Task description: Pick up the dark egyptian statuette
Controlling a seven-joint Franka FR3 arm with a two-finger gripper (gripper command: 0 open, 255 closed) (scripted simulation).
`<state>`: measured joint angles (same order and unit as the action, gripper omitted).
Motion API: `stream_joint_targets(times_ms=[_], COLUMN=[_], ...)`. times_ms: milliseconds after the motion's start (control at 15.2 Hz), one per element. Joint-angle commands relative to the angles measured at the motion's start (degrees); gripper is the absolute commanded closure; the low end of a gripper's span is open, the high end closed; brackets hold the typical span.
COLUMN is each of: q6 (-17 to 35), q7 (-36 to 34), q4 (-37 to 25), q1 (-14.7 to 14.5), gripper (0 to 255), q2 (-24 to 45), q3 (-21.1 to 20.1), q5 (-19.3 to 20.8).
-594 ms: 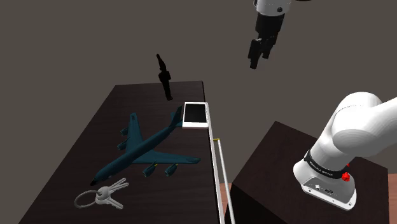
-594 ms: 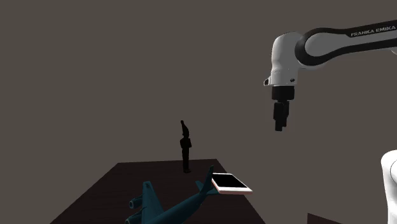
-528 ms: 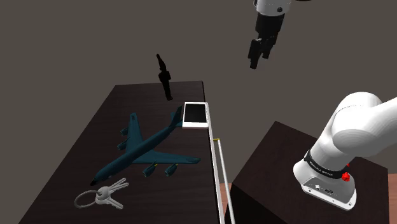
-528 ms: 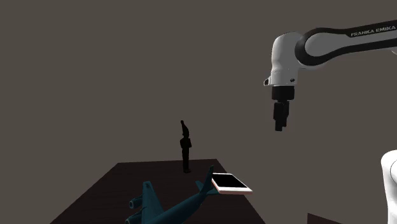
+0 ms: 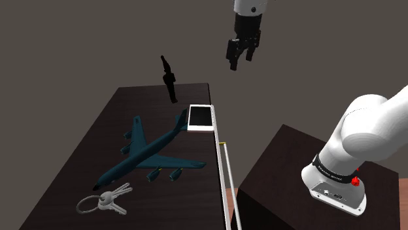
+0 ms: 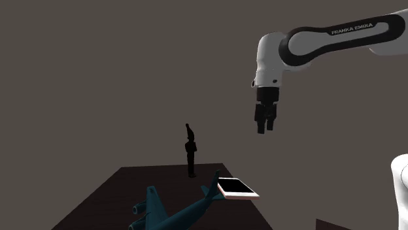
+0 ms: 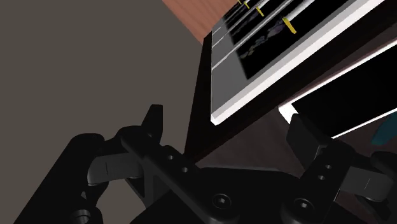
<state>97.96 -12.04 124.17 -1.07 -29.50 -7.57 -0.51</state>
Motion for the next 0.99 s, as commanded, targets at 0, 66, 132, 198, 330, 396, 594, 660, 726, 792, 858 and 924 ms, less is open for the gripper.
stream_joint_targets(times_ms=[0,66,132,198,330,396,594,660,726,792,858,924], q6=[0.7,1.0,1.2,1.4,1.6,1.7,1.4,1.2,0.8,0.5,0.0,-0.6], q7=[-2.2,-3.3,-4.4,-5.5,-7.6,-8.7,-12.0,-13.1,-14.2,-15.2,-16.3,-17.3], q4=[-3.6,-5.4,-7.2,-9.2,-13.3,-15.4,-22.5,-25.0,-27.7,-30.5,-33.4,-36.5], q1=[-0.1,-0.2,-0.2,-0.3,-0.4,-0.5,-0.9,-1.1,-1.4,-1.7,-2.0,-2.4], gripper=[0,0,0,0,0,0,0,0,0,0,0,0], q2=[4.0,6.0,7.9,9.9,13.9,16.0,22.3,24.5,26.7,29.0,31.3,33.7], q3=[-1.3,-1.9,-2.5,-3.0,-4.1,-4.6,-6.1,-6.5,-6.9,-7.3,-7.6,-8.0], q5=[-0.6,-0.8,-0.9,-1.0,-1.0,-0.9,-0.3,0.0,0.3,0.7,1.2,1.7])
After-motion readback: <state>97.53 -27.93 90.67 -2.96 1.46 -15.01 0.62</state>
